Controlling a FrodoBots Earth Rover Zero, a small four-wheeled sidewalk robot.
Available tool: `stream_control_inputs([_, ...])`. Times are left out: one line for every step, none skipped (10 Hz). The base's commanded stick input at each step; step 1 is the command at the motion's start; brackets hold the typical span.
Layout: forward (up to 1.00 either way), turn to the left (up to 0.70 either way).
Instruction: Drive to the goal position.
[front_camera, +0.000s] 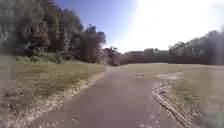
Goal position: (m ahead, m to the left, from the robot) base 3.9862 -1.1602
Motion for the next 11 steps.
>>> stream_control_inputs([0.50, 0.00])
stream_control_inputs([0.50, 0.00])
stream_control_inputs([0.50, 0.00])
stream_control_inputs([0.50, 0.00])
stream_control_inputs([0.50, 0.00])
stream_control_inputs([0.50, 0.00])
stream_control_inputs([0.50, 0.00])
stream_control_inputs([0.50, 0.00])
stream_control_inputs([0.50, 0.00])
stream_control_inputs([0.50, 0.00])
stream_control_inputs([0.50, 0.00])
